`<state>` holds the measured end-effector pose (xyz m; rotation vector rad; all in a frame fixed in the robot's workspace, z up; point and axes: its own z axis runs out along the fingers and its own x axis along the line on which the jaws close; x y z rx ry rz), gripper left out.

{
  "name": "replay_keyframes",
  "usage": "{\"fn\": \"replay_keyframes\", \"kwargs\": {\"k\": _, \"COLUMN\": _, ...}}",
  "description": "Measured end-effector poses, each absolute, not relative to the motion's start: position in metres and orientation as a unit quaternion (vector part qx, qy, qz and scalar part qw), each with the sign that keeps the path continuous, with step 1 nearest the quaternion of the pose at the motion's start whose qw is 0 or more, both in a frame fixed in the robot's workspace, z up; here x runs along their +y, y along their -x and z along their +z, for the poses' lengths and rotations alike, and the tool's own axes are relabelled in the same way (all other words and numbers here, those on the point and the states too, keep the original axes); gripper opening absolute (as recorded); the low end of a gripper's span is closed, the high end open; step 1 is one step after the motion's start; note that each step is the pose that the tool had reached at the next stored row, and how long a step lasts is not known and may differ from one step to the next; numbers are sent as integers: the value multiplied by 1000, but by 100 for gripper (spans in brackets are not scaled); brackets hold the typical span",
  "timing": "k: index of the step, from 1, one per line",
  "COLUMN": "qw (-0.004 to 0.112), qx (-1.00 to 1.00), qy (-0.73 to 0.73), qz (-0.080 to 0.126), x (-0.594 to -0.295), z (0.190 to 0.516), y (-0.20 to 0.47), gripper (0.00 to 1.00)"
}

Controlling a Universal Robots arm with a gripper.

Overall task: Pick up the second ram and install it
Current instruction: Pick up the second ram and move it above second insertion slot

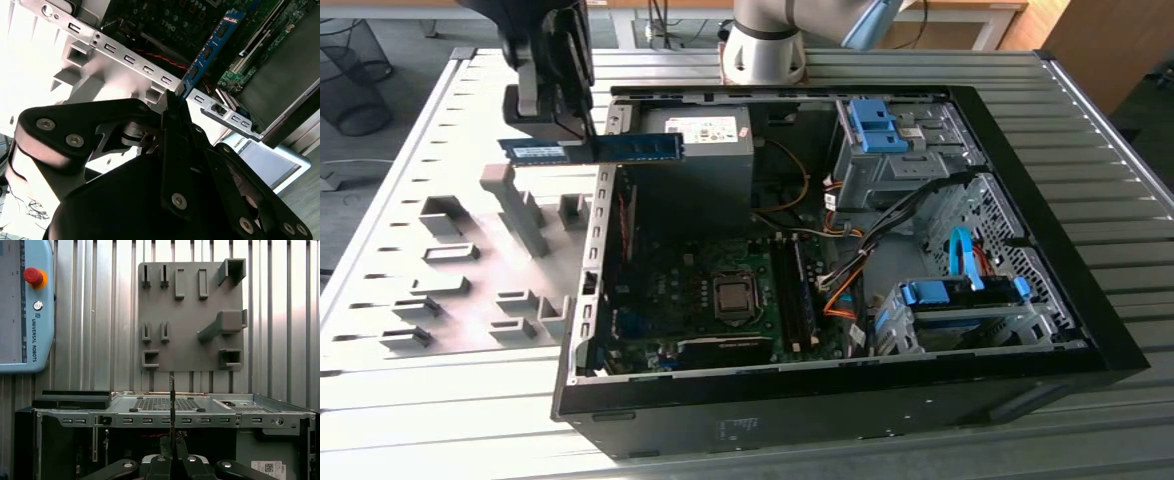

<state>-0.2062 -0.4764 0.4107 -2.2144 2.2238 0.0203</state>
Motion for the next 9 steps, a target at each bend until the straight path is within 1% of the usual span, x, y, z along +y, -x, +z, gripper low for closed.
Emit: {"fn": "replay_keyframes", "kwargs": {"k": 9, "qw": 2, "qx": 709, "qy": 706, "qz": 6, "x": -476, "z": 411, "y": 199, "gripper": 14}}
